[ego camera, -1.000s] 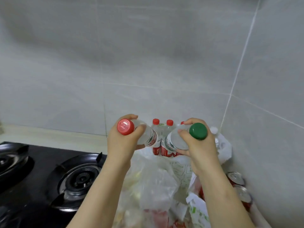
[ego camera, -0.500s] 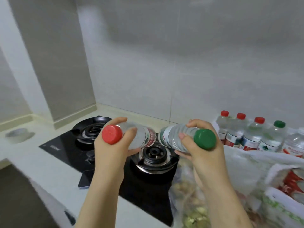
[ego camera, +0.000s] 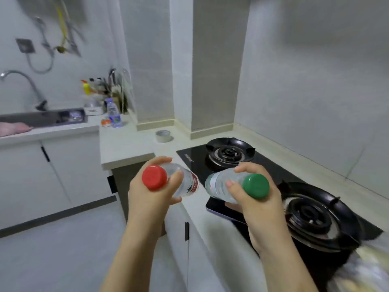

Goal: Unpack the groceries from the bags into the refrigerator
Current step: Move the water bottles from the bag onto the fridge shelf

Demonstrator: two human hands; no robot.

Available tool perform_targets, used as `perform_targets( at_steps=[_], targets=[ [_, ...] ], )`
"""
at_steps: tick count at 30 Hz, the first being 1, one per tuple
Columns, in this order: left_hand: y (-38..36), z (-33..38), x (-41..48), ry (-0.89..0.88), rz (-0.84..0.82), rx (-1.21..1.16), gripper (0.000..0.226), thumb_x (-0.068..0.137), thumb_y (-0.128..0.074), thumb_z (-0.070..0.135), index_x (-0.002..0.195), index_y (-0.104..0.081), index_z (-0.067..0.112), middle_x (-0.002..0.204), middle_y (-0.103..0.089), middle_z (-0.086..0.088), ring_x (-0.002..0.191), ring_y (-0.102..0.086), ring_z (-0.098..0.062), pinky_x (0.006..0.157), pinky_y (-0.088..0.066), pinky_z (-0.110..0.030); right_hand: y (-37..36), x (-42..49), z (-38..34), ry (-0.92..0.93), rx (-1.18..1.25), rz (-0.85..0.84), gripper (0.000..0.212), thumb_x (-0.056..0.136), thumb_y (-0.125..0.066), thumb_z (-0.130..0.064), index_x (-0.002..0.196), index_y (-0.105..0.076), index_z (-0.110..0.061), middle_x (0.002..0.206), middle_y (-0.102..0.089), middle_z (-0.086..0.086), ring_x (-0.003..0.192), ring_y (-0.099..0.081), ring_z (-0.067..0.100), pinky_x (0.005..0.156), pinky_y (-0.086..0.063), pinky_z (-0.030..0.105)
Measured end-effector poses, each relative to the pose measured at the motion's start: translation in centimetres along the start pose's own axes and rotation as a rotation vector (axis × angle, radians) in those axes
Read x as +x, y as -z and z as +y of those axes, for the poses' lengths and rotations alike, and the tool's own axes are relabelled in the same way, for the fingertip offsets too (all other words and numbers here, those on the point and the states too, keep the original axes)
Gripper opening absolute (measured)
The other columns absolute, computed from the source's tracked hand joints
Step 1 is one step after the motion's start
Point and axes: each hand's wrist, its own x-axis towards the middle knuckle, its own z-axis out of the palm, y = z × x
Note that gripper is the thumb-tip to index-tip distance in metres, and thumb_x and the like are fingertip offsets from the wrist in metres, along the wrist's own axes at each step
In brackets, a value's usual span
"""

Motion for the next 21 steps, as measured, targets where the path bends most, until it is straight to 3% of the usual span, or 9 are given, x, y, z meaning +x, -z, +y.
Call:
perform_targets(
  at_steps=[2,6,10,17,21],
  targets=[
    [1.9,-0.3,-0.3,-0.004,0.098,0.028,0.030,0.077,-0.069,0.000,0.090,-0.067,0.027,0.093,-0.064,0.002,0.091,-0.063,-0.021,0.062,-0.059,-0.045,-1.5,0.3,0.6,0.000,0.007,-0.087,0.026,0.069,-0.076,-0.010,0.073,-0.063,-0.031,0.090,-0.059,-0.015,0.072,-0.056,-0.004,0.060,-0.051,0.017],
    [5.3,-0.7,-1.8,0.001,0.292,0.065,0.031,0.076,-0.071,0.002,0.088,-0.068,0.031,0.073,-0.065,0.014,0.084,-0.065,-0.018,0.061,-0.059,-0.045,-4.5,0.3,1.8,-0.088,-0.006,-0.321,0.017,0.062,-0.068,-0.025,0.076,-0.062,-0.034,0.088,-0.059,-0.024,0.079,-0.058,0.001,0.079,-0.055,0.049],
    [8.7,-0.9,-4.5,0.005,0.481,0.115,0.027,0.071,-0.075,0.013,0.086,-0.069,0.034,0.061,-0.059,0.012,0.076,-0.061,-0.018,0.060,-0.059,-0.042,-7.5,-1.4,2.7,-0.158,0.022,-0.518,0.019,0.062,-0.068,-0.026,0.079,-0.062,-0.033,0.087,-0.058,-0.024,0.084,-0.058,0.010,0.082,-0.053,0.053],
    [15.1,0.3,-9.5,0.020,0.750,0.182,0.027,0.076,-0.071,0.005,0.085,-0.068,0.030,0.077,-0.057,-0.006,0.077,-0.057,-0.020,0.062,-0.059,-0.044,-13.5,-6.1,3.2,-0.238,0.062,-0.841,0.023,0.077,-0.073,-0.013,0.078,-0.062,-0.033,0.083,-0.056,-0.016,0.078,-0.055,0.015,0.081,-0.053,0.054],
    [19.7,1.6,-12.7,0.008,0.879,0.221,0.027,0.069,-0.077,0.013,0.083,-0.067,0.034,0.087,-0.060,-0.016,0.086,-0.061,-0.029,0.062,-0.059,-0.044,-18.1,-9.7,2.5,-0.252,0.092,-0.996,0.026,0.079,-0.071,-0.007,0.079,-0.062,-0.031,0.080,-0.055,-0.025,0.077,-0.056,0.000,0.086,-0.052,0.051]
  ],
)
